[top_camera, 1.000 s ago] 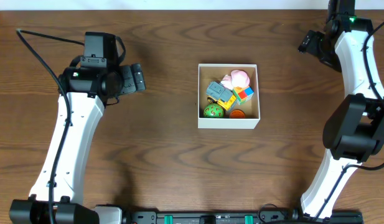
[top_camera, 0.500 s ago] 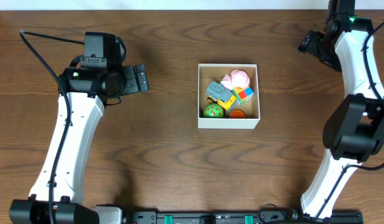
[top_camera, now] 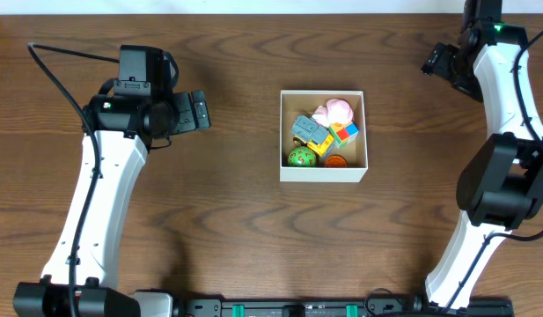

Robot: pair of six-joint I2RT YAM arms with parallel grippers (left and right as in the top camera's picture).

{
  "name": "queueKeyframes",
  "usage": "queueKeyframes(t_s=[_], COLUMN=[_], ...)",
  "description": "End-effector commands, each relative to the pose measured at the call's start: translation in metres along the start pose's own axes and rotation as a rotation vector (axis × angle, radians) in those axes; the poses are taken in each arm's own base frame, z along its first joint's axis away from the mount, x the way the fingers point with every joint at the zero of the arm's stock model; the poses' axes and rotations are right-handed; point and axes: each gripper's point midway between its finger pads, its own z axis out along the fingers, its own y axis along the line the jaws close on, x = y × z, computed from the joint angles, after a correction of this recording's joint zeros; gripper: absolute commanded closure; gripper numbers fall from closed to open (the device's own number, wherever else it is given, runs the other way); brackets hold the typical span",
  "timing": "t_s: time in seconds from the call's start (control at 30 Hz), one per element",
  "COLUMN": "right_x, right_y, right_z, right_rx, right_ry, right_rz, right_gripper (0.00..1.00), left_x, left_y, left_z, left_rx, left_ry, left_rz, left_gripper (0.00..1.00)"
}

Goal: Pack container

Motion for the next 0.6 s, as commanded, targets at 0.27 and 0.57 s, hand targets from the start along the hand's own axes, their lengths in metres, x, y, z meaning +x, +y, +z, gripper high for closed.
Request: queueKeyframes(t_s=[0.27,0.57], right_x=[-0.001,-0.001], right_y=[-0.003,-0.003], right_z=[-0.004,-0.004], right_rx=[0.01,0.01], right_ry=[-0.011,-0.011], right_rz=[0.016,0.016], right_gripper=[0.01,0.01], left_x=[-0.006,0.026], left_y=[-0.009,0.001], left_z=[0.035,0.024], left_rx=[0.045,0.086], left_ry=[-0.164,-0.567], left_rz=[0.279,0.349], left_gripper=[0.02,0.02])
